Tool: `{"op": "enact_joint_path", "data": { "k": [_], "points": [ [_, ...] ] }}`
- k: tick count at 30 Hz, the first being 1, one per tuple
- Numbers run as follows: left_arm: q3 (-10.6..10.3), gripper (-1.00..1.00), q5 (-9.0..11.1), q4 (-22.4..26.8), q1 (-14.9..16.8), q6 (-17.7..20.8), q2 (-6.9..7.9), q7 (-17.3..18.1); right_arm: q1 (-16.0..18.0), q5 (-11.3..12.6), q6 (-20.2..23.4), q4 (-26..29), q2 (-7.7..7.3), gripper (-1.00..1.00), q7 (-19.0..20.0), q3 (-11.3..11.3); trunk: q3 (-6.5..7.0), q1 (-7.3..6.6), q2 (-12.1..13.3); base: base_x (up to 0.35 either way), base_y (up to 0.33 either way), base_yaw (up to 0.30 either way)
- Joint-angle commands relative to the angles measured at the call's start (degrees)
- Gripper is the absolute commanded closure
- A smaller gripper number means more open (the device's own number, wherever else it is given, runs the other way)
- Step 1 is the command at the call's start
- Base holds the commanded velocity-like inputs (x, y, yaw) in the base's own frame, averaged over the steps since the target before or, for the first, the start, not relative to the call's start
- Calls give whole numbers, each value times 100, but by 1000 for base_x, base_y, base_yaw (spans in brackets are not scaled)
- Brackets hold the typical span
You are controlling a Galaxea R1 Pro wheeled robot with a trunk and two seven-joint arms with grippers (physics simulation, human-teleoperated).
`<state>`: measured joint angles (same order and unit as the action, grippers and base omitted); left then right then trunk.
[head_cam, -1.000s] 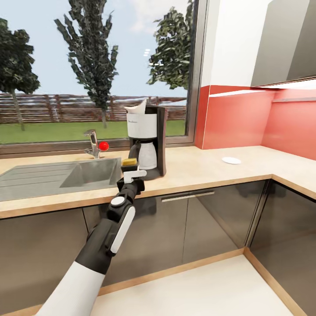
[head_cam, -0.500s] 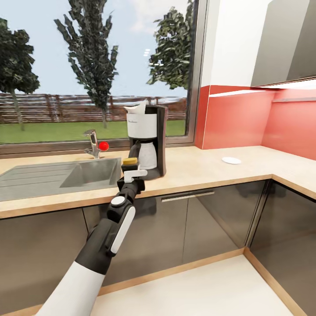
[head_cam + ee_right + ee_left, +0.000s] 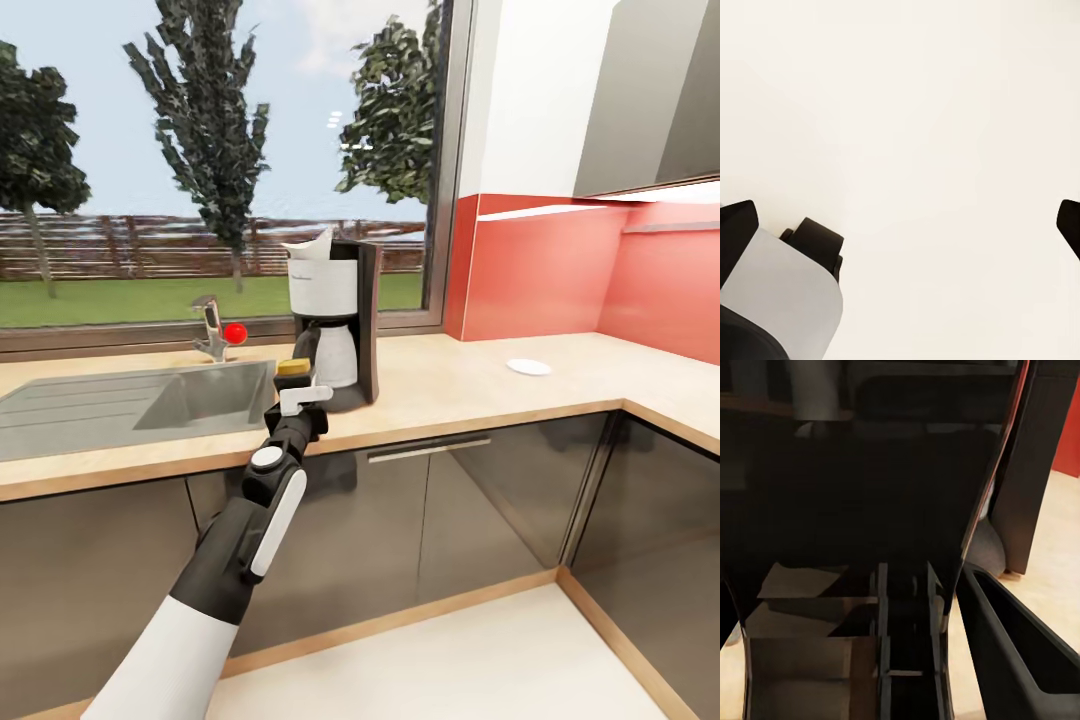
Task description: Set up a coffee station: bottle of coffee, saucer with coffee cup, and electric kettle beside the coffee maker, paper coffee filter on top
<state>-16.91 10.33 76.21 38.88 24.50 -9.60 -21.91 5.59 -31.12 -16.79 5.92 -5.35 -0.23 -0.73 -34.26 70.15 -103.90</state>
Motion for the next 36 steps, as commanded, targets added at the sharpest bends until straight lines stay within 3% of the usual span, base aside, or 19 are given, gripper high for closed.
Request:
{"op": "enact_joint_path", "data": {
  "k": [1,5,12,14,36],
  "points": [
    [-12,100,48,5,5,20,2,-50,3,-8,-17,-3,-2,-100,-3,-6,-6,0,-3,41,0,0],
    [-20,100,45,-5,5,20,2,-50,3,-8,-17,-3,-2,-100,-3,-6,-6,0,-3,144,0,0],
    [-28,100,-379,-32,5,36,5,-36,3,-8,-17,-3,-2,-100,-4,-6,-6,0,-3,35,10,0],
    [-27,100,-415,-43,5,37,7,-34,3,-8,-17,-3,-2,-100,-4,-6,-6,0,-3,94,62,0],
    [-32,100,-446,-63,5,38,6,-24,3,-8,-17,-3,7,-100,-3,-23,-68,0,-3,8,5,0]
  ]
}}
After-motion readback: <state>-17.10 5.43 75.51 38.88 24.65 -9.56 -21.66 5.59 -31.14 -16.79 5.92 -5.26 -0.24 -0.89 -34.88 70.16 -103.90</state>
